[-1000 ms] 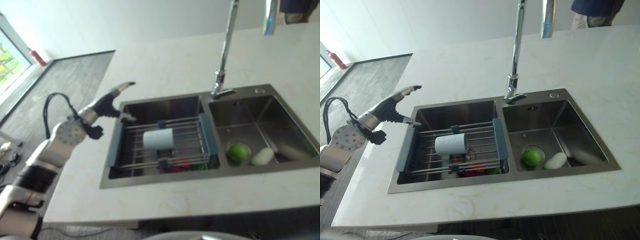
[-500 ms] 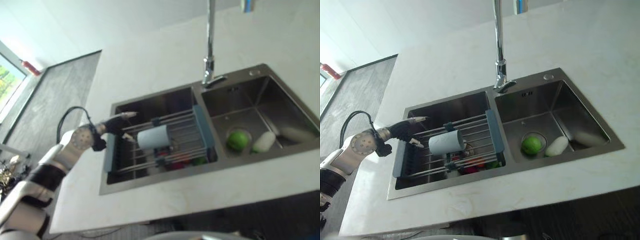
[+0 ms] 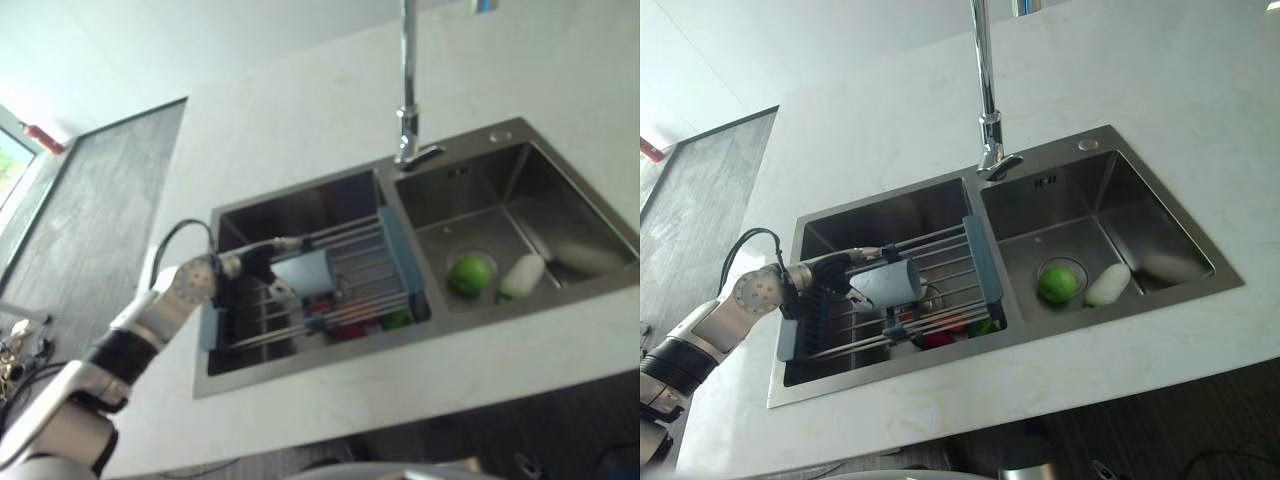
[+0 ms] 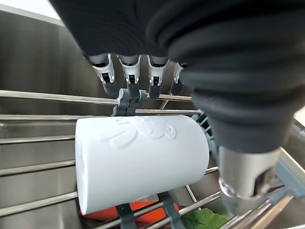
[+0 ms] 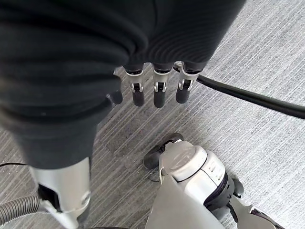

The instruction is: Place the dishes in the dishwasher.

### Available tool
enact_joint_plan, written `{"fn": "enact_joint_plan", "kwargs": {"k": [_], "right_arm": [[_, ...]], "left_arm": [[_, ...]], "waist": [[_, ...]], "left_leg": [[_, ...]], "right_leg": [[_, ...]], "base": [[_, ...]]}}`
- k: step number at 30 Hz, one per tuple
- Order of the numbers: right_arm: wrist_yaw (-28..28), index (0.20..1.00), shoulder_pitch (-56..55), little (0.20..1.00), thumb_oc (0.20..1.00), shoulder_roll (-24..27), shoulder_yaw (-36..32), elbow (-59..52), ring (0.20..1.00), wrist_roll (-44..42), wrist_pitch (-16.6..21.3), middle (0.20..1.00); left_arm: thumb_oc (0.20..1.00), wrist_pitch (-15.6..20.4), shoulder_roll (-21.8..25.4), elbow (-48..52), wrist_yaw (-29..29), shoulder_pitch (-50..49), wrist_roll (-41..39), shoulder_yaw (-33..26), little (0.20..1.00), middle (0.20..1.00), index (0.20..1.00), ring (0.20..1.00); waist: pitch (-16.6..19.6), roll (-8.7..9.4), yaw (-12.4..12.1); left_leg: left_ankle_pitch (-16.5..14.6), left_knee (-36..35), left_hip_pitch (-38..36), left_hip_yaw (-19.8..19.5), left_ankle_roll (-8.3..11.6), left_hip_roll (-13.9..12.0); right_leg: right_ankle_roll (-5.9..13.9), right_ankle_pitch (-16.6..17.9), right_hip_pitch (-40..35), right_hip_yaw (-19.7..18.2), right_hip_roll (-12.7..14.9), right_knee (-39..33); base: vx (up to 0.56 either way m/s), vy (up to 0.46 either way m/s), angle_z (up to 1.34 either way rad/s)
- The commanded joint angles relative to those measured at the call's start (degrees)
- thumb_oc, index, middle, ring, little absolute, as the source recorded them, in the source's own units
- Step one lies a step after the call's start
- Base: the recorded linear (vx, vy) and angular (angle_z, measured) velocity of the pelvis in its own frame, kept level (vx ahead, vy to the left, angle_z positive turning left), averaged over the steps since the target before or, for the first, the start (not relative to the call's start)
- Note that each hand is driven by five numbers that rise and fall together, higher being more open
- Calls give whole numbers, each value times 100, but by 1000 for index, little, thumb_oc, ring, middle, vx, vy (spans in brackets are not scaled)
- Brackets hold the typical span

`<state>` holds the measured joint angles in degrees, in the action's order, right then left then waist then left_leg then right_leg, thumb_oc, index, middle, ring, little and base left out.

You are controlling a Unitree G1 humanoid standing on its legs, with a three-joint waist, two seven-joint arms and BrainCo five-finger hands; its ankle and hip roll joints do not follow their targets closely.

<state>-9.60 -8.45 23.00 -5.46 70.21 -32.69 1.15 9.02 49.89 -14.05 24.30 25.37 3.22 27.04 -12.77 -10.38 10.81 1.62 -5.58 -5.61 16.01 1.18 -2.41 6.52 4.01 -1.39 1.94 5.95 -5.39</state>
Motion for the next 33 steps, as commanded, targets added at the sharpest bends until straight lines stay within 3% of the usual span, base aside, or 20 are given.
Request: {"fn": "enact_joint_plan", "kwargs": {"k": [1,4,13,21,33], "right_arm": [[-22,1000,116,1000,1000,-30,-38,122,1000,-130,125,1000],[17,1000,97,1000,1000,-13,-90,189,1000,-132,98,1000],[-73,1000,75,1000,1000,89,-137,-25,1000,-199,103,1000],[-68,1000,88,1000,1000,89,-61,-216,1000,-316,158,1000],[-36,1000,92,1000,1000,169,20,-505,1000,-387,107,1000]], "left_arm": [[1000,4,100,-179,-46,420,-325,-285,1000,1000,1000,1000],[1000,-93,12,-164,9,332,-286,-223,1000,1000,1000,1000],[1000,-442,-42,-284,-571,159,-86,-325,1000,1000,1000,1000],[1000,-453,-215,-554,-895,19,250,-361,1000,1000,1000,1000],[1000,-536,-201,-693,-903,125,352,-193,1000,1000,1000,1000]], "waist": [[13,233,117],[-34,217,142],[-269,193,197],[-452,188,230],[-694,205,312]], "left_leg": [[-610,115,-153,-248,17,111],[-609,117,-154,-233,12,113],[-575,118,-54,-230,34,142],[-535,145,36,-248,31,167],[-500,162,193,-265,47,184]], "right_leg": [[501,-302,-109,227,445,219],[510,-285,-98,226,464,212],[543,-228,18,197,522,189],[550,-208,123,168,557,232],[571,-177,304,100,587,270]], "base": [[8,4,-4],[1,-1,-1],[-26,18,-8],[-5,-13,0],[-4,4,-2]]}}
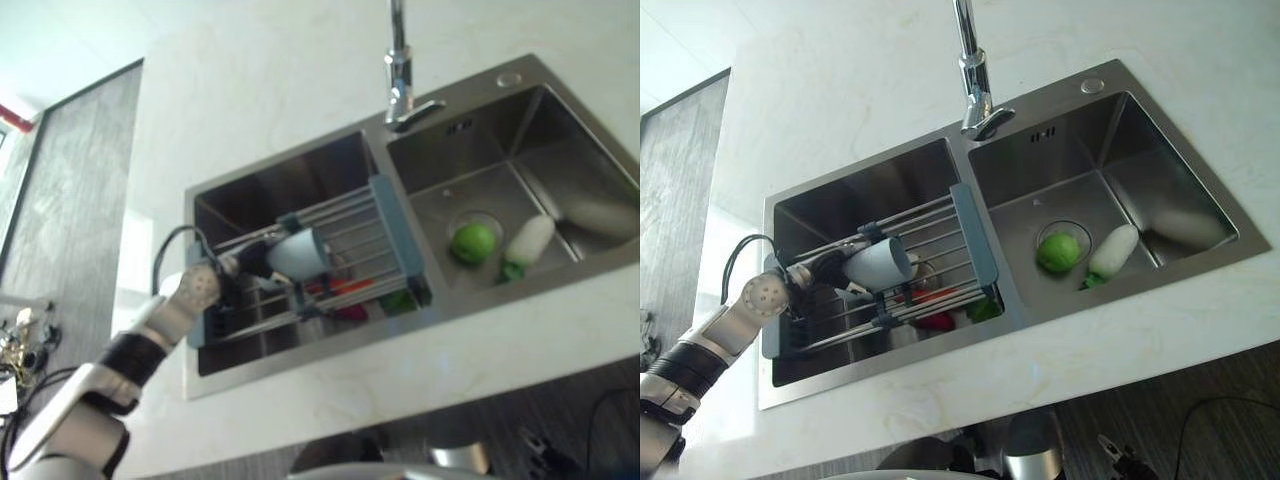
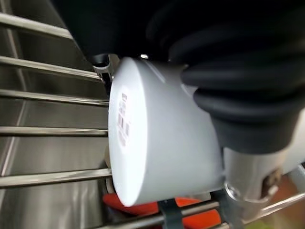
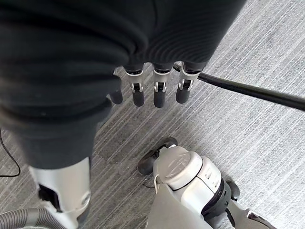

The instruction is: Place the dishes in the dishwasher.

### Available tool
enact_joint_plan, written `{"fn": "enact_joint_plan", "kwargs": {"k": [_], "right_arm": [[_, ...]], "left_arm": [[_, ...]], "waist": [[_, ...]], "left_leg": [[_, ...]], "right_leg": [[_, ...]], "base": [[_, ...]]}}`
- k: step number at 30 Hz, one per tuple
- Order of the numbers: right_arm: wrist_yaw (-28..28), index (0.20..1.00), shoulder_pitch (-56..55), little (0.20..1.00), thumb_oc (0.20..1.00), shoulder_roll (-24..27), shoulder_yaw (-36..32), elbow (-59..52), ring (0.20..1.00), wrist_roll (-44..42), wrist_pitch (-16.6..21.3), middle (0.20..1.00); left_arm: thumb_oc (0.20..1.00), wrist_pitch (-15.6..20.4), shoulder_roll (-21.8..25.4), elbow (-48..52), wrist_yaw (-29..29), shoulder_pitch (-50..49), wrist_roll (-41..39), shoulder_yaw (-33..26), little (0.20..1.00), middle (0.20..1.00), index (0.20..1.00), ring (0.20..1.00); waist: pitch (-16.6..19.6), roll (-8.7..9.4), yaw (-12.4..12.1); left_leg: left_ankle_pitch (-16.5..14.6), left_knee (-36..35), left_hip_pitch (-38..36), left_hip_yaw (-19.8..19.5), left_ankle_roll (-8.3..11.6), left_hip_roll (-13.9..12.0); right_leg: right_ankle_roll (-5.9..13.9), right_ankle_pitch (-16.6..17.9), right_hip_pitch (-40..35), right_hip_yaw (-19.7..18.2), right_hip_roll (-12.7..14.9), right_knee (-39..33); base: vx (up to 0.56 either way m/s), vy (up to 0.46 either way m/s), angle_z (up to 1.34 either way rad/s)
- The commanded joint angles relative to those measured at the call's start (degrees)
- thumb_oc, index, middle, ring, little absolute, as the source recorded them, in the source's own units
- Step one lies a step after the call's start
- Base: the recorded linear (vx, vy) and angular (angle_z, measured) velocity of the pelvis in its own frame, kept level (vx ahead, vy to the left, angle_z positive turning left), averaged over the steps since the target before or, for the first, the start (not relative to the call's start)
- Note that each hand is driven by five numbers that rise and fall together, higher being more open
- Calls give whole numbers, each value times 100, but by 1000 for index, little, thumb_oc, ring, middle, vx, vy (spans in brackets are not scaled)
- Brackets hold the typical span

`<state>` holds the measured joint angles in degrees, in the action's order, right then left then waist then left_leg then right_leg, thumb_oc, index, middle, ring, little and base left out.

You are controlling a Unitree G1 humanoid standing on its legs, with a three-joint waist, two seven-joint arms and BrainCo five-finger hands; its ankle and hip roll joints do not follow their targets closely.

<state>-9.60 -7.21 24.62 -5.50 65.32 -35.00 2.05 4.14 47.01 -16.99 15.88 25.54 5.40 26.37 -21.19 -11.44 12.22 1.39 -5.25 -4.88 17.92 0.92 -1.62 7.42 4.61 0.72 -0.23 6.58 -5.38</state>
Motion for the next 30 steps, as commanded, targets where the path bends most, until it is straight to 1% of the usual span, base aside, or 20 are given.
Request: {"fn": "enact_joint_plan", "kwargs": {"k": [1,6,8,12,14,15,16,18,19,21,22,23,26,27,28,30], "right_arm": [[-38,1000,-39,1000,1000,4,38,-34,1000,-158,17,1000],[-36,1000,-58,1000,1000,-5,142,-210,1000,-200,-4,1000],[-12,1000,-30,1000,1000,-8,172,-247,1000,-218,-21,1000],[20,1000,18,1000,1000,24,225,-295,1000,-274,-16,1000],[55,1000,42,1000,1000,59,235,-376,1000,-308,-72,1000],[61,1000,55,1000,1000,72,237,-391,1000,-313,-88,1000],[60,1000,86,1000,1000,101,248,-395,1000,-336,-99,1000],[61,1000,108,1000,1000,131,266,-405,1000,-362,-119,1000],[43,1000,119,1000,1000,157,270,-394,1000,-367,-110,1000],[42,1000,131,1000,1000,177,282,-403,1000,-380,-91,1000],[36,1000,145,1000,1000,183,283,-390,1000,-386,-84,1000],[42,1000,140,1000,1000,189,281,-419,1000,-394,-88,1000],[41,1000,146,1000,1000,182,280,-408,1000,-404,-49,1000],[41,1000,146,1000,1000,182,280,-408,1000,-404,-49,1000],[40,1000,143,1000,1000,180,292,-382,1000,-433,-21,1000],[35,1000,123,1000,1000,177,286,-386,1000,-397,-27,1000]], "left_arm": [[1000,-62,87,-400,-57,107,131,-117,1000,1000,1000,1000],[1000,-109,61,-451,36,162,199,-22,1000,1000,1000,1000],[1000,-181,32,-472,101,195,209,24,1000,1000,1000,1000],[1000,-379,44,-510,474,306,408,182,1000,1000,1000,1000],[1000,-466,73,-554,700,365,694,302,1000,1000,1000,1000],[1000,-485,80,-576,784,392,809,361,1000,1000,1000,1000],[1000,-420,113,-620,900,432,966,454,1000,1000,1000,1000],[454,-431,152,-618,1040,493,1078,566,454,454,454,454],[200,-383,185,-621,1142,559,1214,641,200,200,200,200],[200,-315,272,-585,1428,641,1382,760,200,200,200,200],[200,-222,295,-574,1459,666,1386,804,200,200,200,200],[200,-33,337,-524,1459,670,1439,830,200,200,200,200],[200,164,459,-359,1323,727,1533,908,200,200,200,200],[200,164,459,-359,1323,727,1533,908,200,200,200,200],[200,377,548,-235,1146,788,1539,936,200,200,200,200],[200,523,650,-121,834,854,1530,913,200,200,200,200]], "waist": [[139,317,171],[67,356,199],[44,363,207],[-11,354,223],[-56,353,244],[-69,351,254],[-104,339,267],[-127,329,277],[-143,317,291],[-167,296,309],[-172,295,310],[-174,298,310],[-146,308,306],[-146,308,306],[-109,312,293],[-64,315,284]], "left_leg": [[-475,127,126,-456,73,104],[-466,134,183,-451,72,98],[-459,135,200,-447,74,95],[-447,149,244,-436,80,97],[-443,158,275,-436,84,97],[-440,159,286,-434,86,96],[-435,157,300,-433,87,100],[-428,161,315,-434,89,100],[-422,157,322,-432,96,102],[-422,142,320,-435,100,107],[-424,144,319,-433,100,106],[-427,149,314,-431,102,102],[-434,137,286,-411,101,90],[-434,137,286,-411,101,90],[-433,125,253,-399,105,79],[-425,112,210,-384,113,61]], "right_leg": [[483,-233,100,319,522,267],[481,-212,165,322,525,276],[482,-204,183,317,524,276],[491,-187,233,320,540,289],[493,-179,266,304,544,292],[493,-176,278,297,544,292],[491,-172,299,285,543,297],[487,-171,309,278,542,298],[488,-169,315,270,541,294],[490,-172,330,259,535,299],[491,-171,329,263,537,299],[492,-167,320,273,540,294],[496,-163,282,298,540,267],[496,-163,282,298,540,267],[490,-169,238,322,533,250],[483,-185,193,348,519,253]], "base": [[-8,-5,-6],[-3,-5,-2],[0,0,0],[0,0,0],[0,0,0],[0,0,0],[0,0,0],[0,0,0],[0,0,0],[0,0,0],[0,0,0],[0,0,0],[0,0,0],[0,0,0],[0,0,0],[0,0,0]]}}
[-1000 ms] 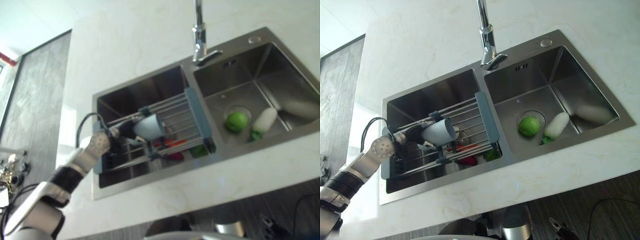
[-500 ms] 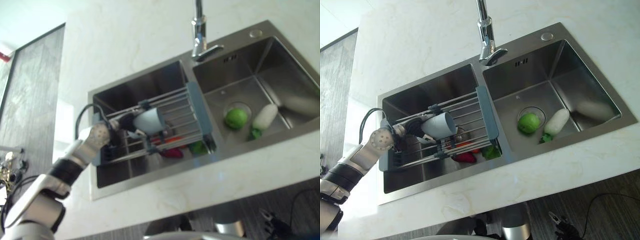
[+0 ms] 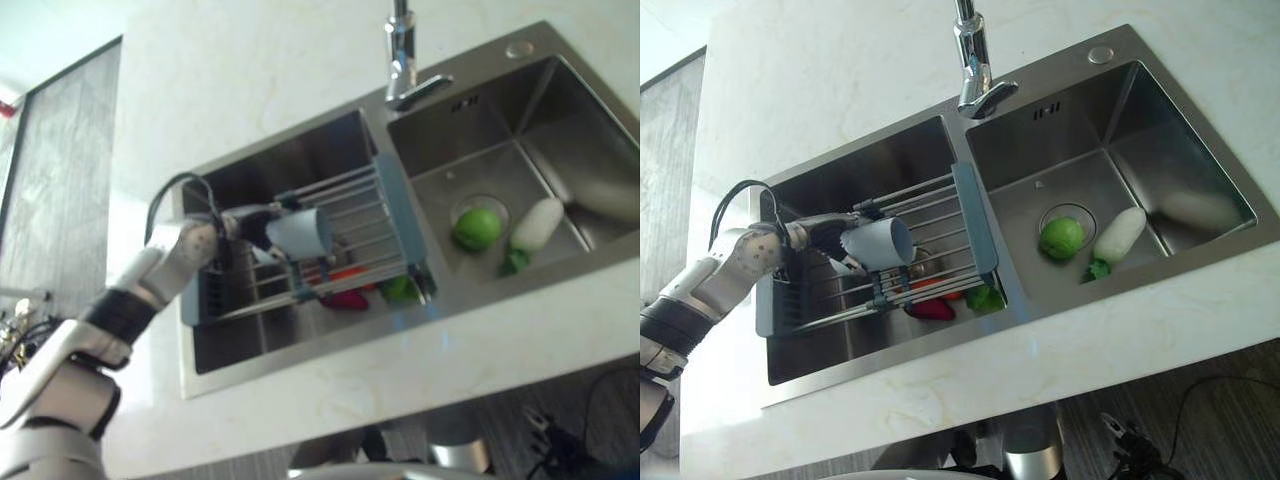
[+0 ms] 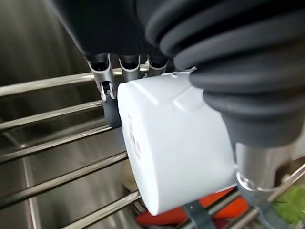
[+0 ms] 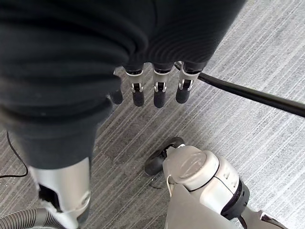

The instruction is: Place the dishes in the dishwasher.

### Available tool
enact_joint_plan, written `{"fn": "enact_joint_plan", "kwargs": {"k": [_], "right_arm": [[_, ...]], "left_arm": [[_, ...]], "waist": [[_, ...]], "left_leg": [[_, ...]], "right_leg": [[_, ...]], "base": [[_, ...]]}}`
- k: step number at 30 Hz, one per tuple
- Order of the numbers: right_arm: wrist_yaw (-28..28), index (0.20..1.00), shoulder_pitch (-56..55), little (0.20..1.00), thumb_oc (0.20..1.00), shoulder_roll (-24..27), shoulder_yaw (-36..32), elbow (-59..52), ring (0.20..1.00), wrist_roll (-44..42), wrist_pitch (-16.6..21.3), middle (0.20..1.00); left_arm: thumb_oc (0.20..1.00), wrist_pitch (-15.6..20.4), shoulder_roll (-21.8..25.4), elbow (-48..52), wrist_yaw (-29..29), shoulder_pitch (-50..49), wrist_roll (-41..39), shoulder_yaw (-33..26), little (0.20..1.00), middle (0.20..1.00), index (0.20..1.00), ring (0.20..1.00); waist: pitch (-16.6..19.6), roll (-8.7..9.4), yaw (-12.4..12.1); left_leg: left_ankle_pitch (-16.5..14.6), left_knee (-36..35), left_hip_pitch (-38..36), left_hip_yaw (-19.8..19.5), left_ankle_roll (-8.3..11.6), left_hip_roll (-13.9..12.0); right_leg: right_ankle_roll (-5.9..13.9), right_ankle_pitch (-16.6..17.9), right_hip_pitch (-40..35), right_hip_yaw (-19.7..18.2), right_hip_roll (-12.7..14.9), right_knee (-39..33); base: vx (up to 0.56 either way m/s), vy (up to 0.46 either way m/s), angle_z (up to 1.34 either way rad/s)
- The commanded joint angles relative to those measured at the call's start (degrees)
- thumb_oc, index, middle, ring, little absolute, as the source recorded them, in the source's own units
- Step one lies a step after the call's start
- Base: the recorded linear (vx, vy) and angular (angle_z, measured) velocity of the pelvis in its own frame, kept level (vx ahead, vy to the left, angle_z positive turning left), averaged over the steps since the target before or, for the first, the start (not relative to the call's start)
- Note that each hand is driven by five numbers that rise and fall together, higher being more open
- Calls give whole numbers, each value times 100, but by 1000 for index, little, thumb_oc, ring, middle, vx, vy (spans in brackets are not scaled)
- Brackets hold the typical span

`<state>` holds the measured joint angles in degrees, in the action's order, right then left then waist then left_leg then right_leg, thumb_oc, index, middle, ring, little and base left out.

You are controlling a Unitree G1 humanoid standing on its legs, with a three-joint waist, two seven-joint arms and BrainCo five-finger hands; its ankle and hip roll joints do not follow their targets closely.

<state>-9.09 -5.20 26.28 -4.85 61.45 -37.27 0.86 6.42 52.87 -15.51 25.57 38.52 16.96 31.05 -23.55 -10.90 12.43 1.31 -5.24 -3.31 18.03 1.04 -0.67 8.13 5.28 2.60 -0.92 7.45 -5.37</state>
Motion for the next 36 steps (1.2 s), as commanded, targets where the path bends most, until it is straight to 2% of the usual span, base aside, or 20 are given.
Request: {"fn": "enact_joint_plan", "kwargs": {"k": [1,4,5,9,16,22,28,32,36], "right_arm": [[-20,1000,-84,1000,1000,11,217,-1,1000,-160,92,1000],[-28,1000,-139,1000,1000,-28,242,42,1000,-131,121,1000],[3,1000,-168,1000,1000,-73,273,49,1000,-99,138,1000],[89,1000,-213,1000,1000,-148,324,22,1000,-98,179,1000],[209,1000,-291,1000,1000,-242,355,-129,1000,23,134,1000],[266,1000,-318,1000,1000,-298,300,-120,1000,153,141,1000],[158,1000,-289,1000,1000,-390,274,60,1000,422,229,1000],[193,1000,-259,1000,1000,-515,390,139,1000,482,267,1000],[233,1000,-197,1000,1000,-533,502,255,1000,495,287,1000]], "left_arm": [[200,299,84,-254,-203,-434,359,445,200,200,200,200],[200,487,212,-194,-914,-375,361,299,200,200,200,200],[200,563,255,-109,-1469,-408,356,143,200,200,200,200],[200,722,298,86,-2109,-470,428,-234,200,200,200,200],[200,842,564,696,-2881,-722,302,-1014,200,200,200,200],[200,900,735,1188,-3086,-1157,232,-1685,200,200,200,200],[200,985,893,1607,-3961,-1823,185,-2550,200,200,200,200],[200,1187,888,1716,-4564,-2414,262,-3215,200,200,200,200],[200,1381,807,1823,-5283,-3126,505,-3909,200,200,200,200]], "waist": [[177,263,264],[262,261,217],[318,270,173],[400,303,87],[446,333,-76],[449,366,-262],[542,452,-571],[741,514,-828],[931,499,-1068]], "left_leg": [[-417,110,46,-395,103,-38],[-403,87,-16,-378,126,-73],[-395,78,-50,-390,137,-98],[-366,68,-50,-420,151,-140],[-309,56,-10,-475,198,-205],[-269,68,54,-584,223,-246],[-318,177,82,-847,211,-284],[-406,338,81,-1065,217,-311],[-354,421,86,-1214,328,-438]], "right_leg": [[410,-258,-4,421,430,254],[382,-309,-89,506,404,268],[368,-334,-152,568,391,265],[329,-380,-201,686,378,289],[273,-461,-269,912,364,317],[222,-526,-307,1078,337,342],[85,-705,-390,1235,221,420],[-47,-865,-506,1343,76,453],[-201,-1044,-629,1487,-110,479]], "base": [[0,0,0],[5,9,3],[16,4,5],[1,3,12],[-11,18,9],[-13,11,18],[-14,-60,26],[-29,-175,25],[-66,-183,27]]}}
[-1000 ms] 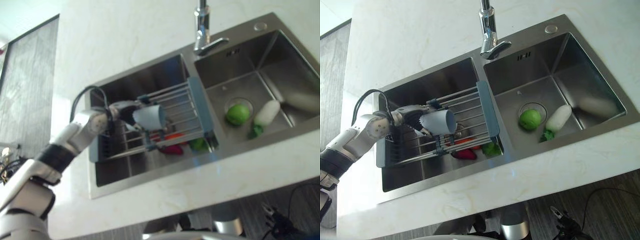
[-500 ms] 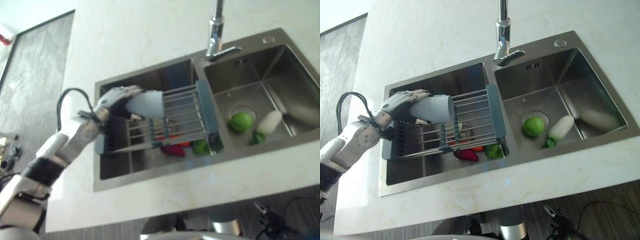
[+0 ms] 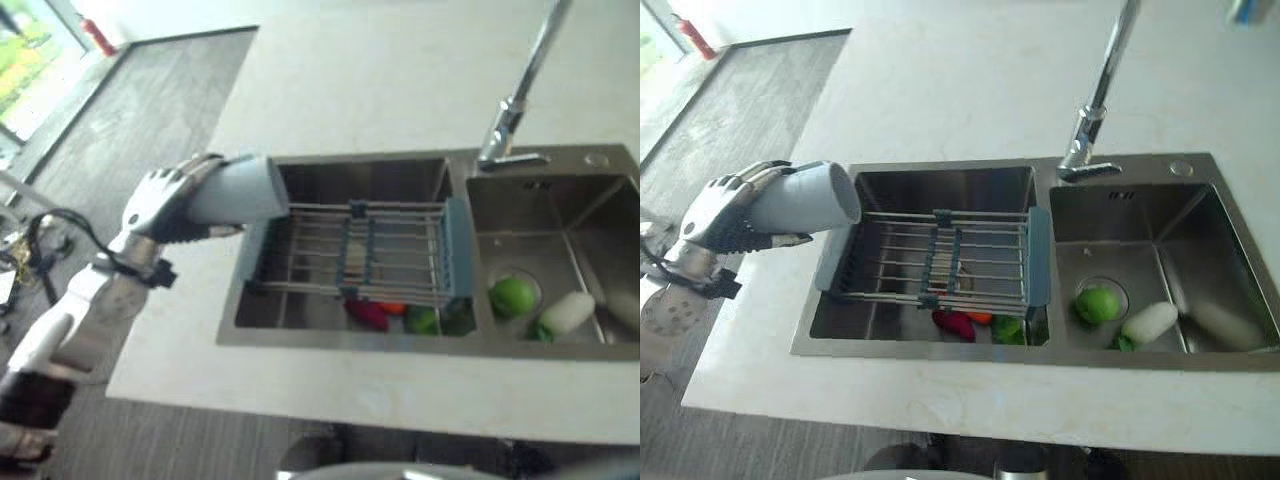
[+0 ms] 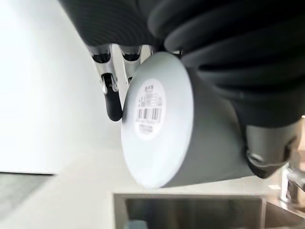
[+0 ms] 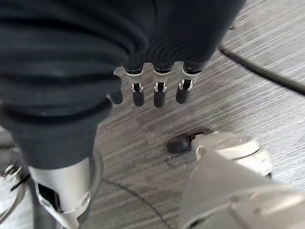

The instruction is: Place the dishes in the dishwasher.

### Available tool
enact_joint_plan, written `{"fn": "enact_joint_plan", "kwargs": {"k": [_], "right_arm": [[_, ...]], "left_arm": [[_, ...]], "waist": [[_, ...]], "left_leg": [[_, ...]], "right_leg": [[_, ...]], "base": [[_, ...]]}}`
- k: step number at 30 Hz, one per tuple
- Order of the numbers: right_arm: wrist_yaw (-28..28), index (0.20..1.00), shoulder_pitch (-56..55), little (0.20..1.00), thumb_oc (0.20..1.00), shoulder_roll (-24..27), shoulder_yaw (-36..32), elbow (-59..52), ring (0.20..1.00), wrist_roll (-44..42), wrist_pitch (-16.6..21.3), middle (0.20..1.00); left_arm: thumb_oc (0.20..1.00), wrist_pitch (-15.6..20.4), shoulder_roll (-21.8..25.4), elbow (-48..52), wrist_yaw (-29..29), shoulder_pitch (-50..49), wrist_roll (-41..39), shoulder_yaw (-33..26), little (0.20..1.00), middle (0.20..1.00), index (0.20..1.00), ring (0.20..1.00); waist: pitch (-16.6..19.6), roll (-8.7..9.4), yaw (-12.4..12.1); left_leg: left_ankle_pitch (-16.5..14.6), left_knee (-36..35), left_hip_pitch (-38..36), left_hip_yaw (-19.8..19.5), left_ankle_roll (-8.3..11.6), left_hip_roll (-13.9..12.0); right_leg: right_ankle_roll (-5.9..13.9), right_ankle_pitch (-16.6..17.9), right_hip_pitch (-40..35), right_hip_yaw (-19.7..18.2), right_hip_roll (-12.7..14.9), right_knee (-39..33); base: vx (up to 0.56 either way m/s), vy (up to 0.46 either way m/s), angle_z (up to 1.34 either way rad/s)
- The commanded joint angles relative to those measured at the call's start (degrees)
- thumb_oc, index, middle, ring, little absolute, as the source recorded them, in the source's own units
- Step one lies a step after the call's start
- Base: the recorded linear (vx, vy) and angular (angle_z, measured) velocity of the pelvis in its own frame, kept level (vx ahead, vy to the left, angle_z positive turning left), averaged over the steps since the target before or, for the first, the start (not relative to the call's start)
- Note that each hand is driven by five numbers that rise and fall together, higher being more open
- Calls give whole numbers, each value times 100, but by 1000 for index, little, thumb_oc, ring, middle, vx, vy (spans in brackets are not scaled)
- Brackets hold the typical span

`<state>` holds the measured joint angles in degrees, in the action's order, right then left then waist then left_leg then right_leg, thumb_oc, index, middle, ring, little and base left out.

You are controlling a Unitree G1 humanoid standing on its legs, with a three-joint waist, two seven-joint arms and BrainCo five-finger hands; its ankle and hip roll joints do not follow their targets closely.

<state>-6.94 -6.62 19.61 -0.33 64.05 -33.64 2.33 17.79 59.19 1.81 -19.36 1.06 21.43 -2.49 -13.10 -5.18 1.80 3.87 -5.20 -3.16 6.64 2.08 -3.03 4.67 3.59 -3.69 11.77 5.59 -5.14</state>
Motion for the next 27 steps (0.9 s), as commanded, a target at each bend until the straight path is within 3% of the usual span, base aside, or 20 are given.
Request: {"fn": "enact_joint_plan", "kwargs": {"k": [1,4,6,7,8,9,10,11,13,14,17,19,21,24,27], "right_arm": [[27,1000,-49,1000,1000,141,65,16,1000,121,133,1000],[-14,1000,-39,1000,1000,155,50,201,1000,136,146,1000],[-1,1000,-39,1000,1000,163,-58,463,1000,216,156,1000],[4,1000,-40,1000,1000,170,-74,502,1000,239,167,1000],[16,1000,-75,1000,1000,168,-197,614,1000,288,179,1000],[18,1000,-98,1000,1000,165,-258,684,1000,301,187,1000],[62,1000,-118,1000,1000,147,-338,751,1000,246,184,1000],[65,1000,-128,1000,1000,135,-393,804,1000,201,198,1000],[64,1000,-164,1000,1000,103,-544,835,1000,163,211,1000],[32,1000,-202,1000,1000,99,-616,859,1000,163,240,1000],[-61,1000,-321,1000,1000,119,-756,855,1000,112,357,1000],[-94,1000,-369,1000,1000,142,-797,835,1000,108,458,1000],[-108,1000,-350,1000,1000,175,-873,806,1000,154,461,1000],[-45,1000,-263,1000,1000,107,-867,786,1000,295,439,1000],[68,1000,-114,1000,1000,-4,-764,750,1000,314,361,1000]], "left_arm": [[200,279,162,93,-899,515,98,-662,200,200,200,200],[200,416,136,55,-1212,219,143,-1000,200,200,200,200],[200,609,78,-17,-1367,71,163,-1283,200,200,200,200],[200,591,54,-25,-1362,73,175,-1299,200,200,200,200],[200,715,-38,-105,-1423,98,263,-1333,200,200,200,200],[200,749,-86,-154,-1415,136,325,-1333,200,200,200,200],[200,780,-175,-222,-1510,214,456,-1255,200,200,200,200],[200,796,-235,-280,-1585,272,550,-1197,200,200,200,200],[200,806,-348,-300,-1705,349,646,-1140,200,200,200,200],[200,855,-346,-336,-1729,384,622,-1134,200,200,200,200],[200,996,-322,-444,-1772,584,543,-1012,200,200,200,200],[200,1010,-341,-495,-1810,782,506,-861,200,200,200,200],[200,999,-345,-511,-1809,899,471,-743,200,200,200,200],[200,997,-341,-464,-1832,944,508,-707,200,200,200,200],[200,1132,-349,-288,-1949,686,465,-874,200,200,200,200]], "waist": [[-86,-84,-28],[15,-133,-127],[84,-188,-135],[88,-190,-123],[67,-163,-78],[66,-131,-48],[77,-45,8],[100,24,33],[113,176,46],[136,192,68],[191,188,196],[223,138,281],[234,70,321],[207,58,272],[148,145,48]], "left_leg": [[-575,399,73,-88,254,-236],[-364,251,99,-87,402,-380],[31,72,352,227,632,-644],[73,81,411,252,651,-663],[80,236,500,551,649,-676],[-25,405,501,712,613,-655],[-324,912,522,966,468,-575],[-705,1277,481,971,407,-499],[-1104,2254,449,1114,201,-353],[-1147,2504,414,1198,195,-392],[-819,2959,130,1407,435,-660],[-772,2765,-86,1456,497,-659],[-1006,2232,-365,1421,384,-361],[-1428,1743,-596,1267,157,-7],[-1952,1438,-659,1052,-159,310]], "right_leg": [[118,-904,-20,241,37,452],[69,-984,-98,328,-84,417],[47,-1055,-222,514,-167,345],[45,-1053,-237,550,-169,330],[53,-1015,-283,740,-125,287],[47,-1007,-297,859,-86,278],[0,-958,-245,1002,10,323],[9,-1006,-284,986,59,326],[-72,-923,-221,1123,147,375],[-115,-923,-195,1223,148,395],[-250,-903,-108,1514,122,409],[-246,-837,28,1629,159,454],[-110,-674,277,1652,284,572],[151,-380,596,1644,496,726],[490,-81,821,1699,765,898]], "base": [[-99,-209,19],[-128,-161,41],[-216,-118,70],[-239,-72,109],[-235,-42,111],[-352,-35,134],[-240,-6,123],[-253,7,124],[-280,68,99],[-295,123,68],[-248,173,77],[-297,383,109],[-279,474,125],[-219,420,64],[-173,413,49]]}}
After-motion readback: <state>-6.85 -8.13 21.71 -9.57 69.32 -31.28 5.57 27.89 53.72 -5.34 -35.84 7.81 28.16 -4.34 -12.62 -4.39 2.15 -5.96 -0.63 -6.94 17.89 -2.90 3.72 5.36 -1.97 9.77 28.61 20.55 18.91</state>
